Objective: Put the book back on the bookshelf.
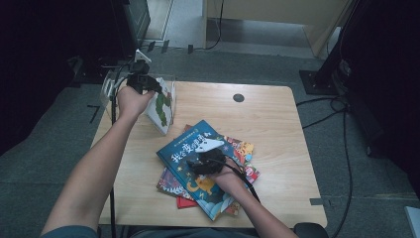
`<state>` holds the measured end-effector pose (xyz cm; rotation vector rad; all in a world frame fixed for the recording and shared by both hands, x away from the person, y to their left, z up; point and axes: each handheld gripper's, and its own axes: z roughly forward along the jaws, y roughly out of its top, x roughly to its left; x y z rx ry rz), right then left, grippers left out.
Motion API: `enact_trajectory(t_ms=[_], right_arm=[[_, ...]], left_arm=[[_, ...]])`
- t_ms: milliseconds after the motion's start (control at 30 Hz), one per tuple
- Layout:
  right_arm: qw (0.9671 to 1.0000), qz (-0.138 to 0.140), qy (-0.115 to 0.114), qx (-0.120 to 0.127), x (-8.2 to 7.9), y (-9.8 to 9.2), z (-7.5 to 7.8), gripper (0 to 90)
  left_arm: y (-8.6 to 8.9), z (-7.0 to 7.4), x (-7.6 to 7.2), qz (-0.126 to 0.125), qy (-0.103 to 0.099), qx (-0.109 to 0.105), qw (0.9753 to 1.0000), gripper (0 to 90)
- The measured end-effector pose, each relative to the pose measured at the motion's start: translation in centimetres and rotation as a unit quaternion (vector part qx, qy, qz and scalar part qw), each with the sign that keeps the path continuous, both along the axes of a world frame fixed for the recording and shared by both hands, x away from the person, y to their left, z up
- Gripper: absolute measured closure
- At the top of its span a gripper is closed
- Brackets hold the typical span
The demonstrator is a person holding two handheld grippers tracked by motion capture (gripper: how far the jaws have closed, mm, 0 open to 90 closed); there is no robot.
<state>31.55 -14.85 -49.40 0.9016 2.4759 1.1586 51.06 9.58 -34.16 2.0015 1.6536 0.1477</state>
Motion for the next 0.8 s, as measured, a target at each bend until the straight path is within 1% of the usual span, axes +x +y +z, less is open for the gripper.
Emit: enact_trajectory(t_ms=[67,133,333,467,600,667,700,800], right_arm=[[1.0000,-0.001,0.000,0.001,0.0,0.0,0.0,36.2],[1.0000,0.000,0.001,0.001,0.0,0.0,0.0,36.2],[1.0000,0.000,0.000,0.000,0.0,0.0,0.0,36.1],[1.0000,0.000,0.000,0.000,0.0,0.0,0.0,36.1],[1.0000,-0.002,-0.002,0.000,-0.1,0.0,0.0,36.0],[1.0000,-0.004,0.001,0.001,-0.2,-0.1,0.0,36.0],[1.0000,-0.003,0.000,0.000,-0.3,-0.2,0.0,36.1],[1.0000,-0.003,0.001,0.000,-0.4,-0.4,0.0,36.5]], left_arm=[[0.1,0.2,-0.2,-0.004,-0.001,-0.005,1.0000,70.4],[0.3,0.3,-0.3,-0.015,-0.002,-0.011,0.9998,69.8],[0.2,0.4,-1.0,-0.032,0.000,-0.011,0.9994,69.0],[0.3,0.3,-1.5,-0.040,-0.003,-0.010,0.9992,68.6],[0.8,0.0,-1.9,-0.045,-0.003,-0.022,0.9987,68.4],[1.1,-0.1,-2.3,-0.051,-0.006,-0.028,0.9983,68.0],[1.2,-0.1,-2.5,-0.053,-0.006,-0.029,0.9982,67.8],[1.6,-0.4,-3.2,-0.060,-0.004,-0.037,0.9975,66.3]])
